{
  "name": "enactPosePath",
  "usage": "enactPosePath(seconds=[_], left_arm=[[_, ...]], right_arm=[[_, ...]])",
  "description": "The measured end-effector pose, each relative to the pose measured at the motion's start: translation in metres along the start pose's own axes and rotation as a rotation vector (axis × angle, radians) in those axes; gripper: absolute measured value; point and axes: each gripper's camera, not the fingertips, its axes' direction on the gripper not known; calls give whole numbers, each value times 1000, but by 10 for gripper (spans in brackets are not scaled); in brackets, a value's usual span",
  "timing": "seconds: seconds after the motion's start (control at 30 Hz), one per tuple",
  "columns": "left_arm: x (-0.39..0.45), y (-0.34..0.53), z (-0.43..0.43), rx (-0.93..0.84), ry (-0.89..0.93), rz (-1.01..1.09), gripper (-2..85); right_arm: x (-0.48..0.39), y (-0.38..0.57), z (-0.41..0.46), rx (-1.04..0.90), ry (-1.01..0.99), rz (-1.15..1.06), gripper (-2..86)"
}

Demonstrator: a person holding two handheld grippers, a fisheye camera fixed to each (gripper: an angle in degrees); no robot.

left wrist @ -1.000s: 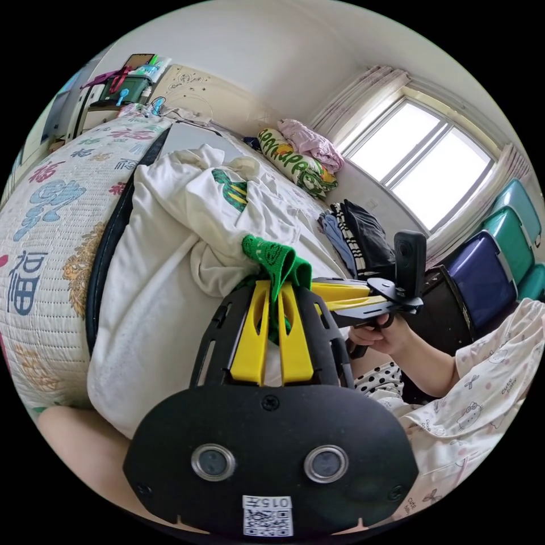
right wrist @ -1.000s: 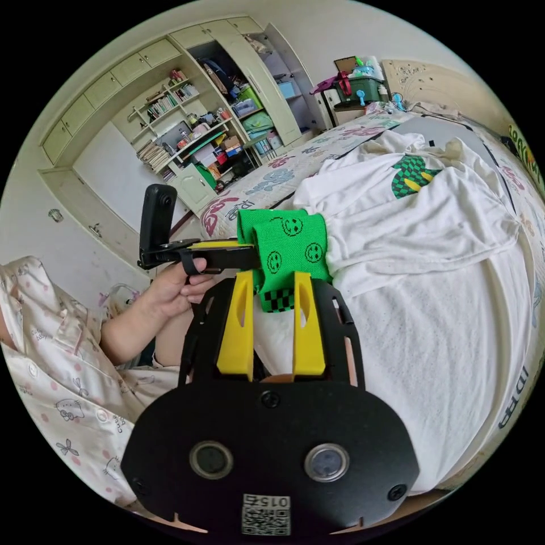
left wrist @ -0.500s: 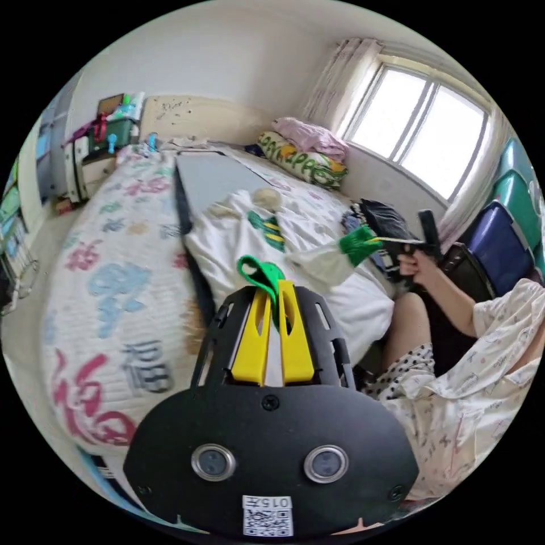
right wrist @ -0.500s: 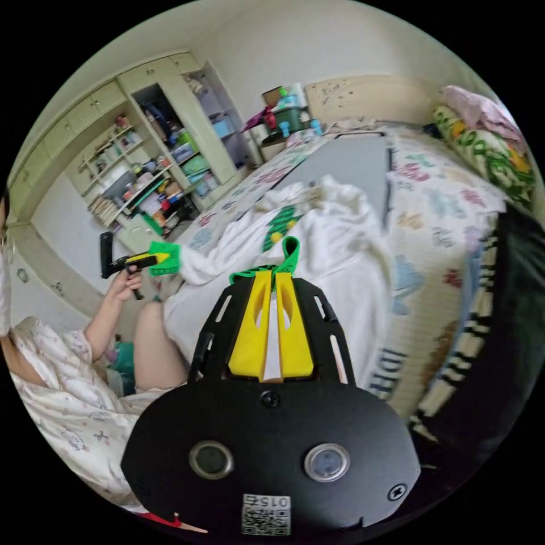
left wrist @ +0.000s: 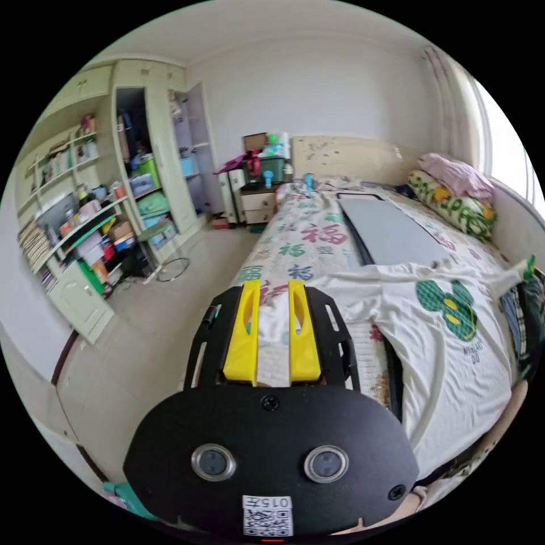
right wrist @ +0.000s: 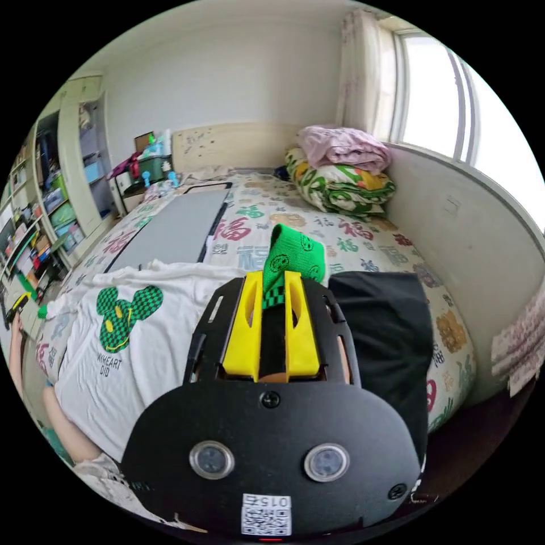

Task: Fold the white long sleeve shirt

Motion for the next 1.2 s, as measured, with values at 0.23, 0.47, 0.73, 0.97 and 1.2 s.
enactPosePath(seconds=[0.23, 0.47, 0.73, 0.97, 1.2], left_arm=[[150, -157, 151, -130, 365, 214, 76], [251, -272, 287, -257, 406, 255, 77], [318, -321, 338, -325, 366, 383, 73], [351, -363, 343, -291, 227, 423, 33], [380, -391, 365, -278, 135, 439, 15]], right_arm=[[-185, -29, 172, -151, -336, -238, 82], [-284, -37, 315, -306, -262, -315, 85], [-331, -20, 399, -414, -209, -408, 73], [-347, -14, 416, -343, -66, -397, 8], [-385, -52, 445, -319, 161, -417, -4]])
